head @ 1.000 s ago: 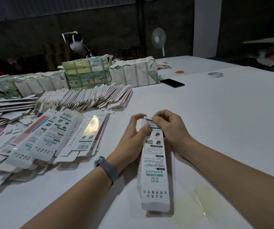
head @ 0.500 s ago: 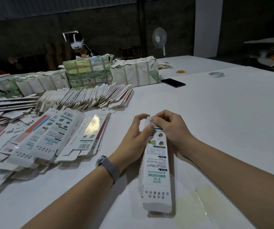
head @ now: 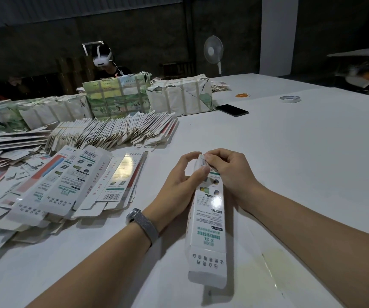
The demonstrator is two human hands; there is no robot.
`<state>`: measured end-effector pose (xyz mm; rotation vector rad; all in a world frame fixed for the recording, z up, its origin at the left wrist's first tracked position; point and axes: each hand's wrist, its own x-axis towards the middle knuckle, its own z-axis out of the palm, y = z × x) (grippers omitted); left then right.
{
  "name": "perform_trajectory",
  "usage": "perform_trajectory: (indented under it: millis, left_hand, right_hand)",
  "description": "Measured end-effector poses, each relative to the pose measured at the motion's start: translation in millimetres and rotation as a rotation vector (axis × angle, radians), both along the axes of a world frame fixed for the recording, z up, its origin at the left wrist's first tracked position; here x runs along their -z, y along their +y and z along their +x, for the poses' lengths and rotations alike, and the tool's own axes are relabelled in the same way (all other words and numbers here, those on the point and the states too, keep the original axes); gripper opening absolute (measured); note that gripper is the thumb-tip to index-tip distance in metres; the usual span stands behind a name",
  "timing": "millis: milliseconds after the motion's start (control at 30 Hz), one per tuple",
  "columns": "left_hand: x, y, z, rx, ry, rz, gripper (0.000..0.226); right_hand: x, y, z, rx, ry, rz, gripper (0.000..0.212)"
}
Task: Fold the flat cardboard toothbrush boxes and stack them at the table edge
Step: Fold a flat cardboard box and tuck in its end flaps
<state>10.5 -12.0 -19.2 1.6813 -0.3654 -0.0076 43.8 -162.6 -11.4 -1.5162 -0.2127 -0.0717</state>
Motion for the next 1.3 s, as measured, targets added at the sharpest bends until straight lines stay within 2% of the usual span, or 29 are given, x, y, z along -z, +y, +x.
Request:
perform_trajectory:
  millis: [167, 333, 533, 867, 1033, 1300]
  left_hand:
    - [2, 2, 2, 0.024, -0.003, -0.004, 0.073]
    - [3, 4, 3, 0.036, 0.001, -0.005, 0.071]
    - [1, 3, 2, 0.021, -0.012, -0.041, 0.051]
    - [-2, 4, 0, 0.018, 0.012, -0.037, 0.052]
    - [-4, 4, -4, 0.034, -0.005, 0.001, 0.039]
    - [-11, 4, -8, 0.02, 0.018, 0.032, 0.032]
  right_hand:
    - [-1, 0, -1, 0.016, 0.02, 0.051, 0.026]
    - [-2, -2, -2, -0.013, 0.019, 0.07, 0.027]
    - [-3, -2, -1, -0.079, 0.051, 0.135, 0.031]
    - [-6, -3, -1, -0.076, 0.074, 0.12, 0.025]
    - [-7, -5, -3, -0.031, 0.067, 0.083, 0.026]
    - [-6, -7, 1, -0.091, 0.063, 0.077, 0.032]
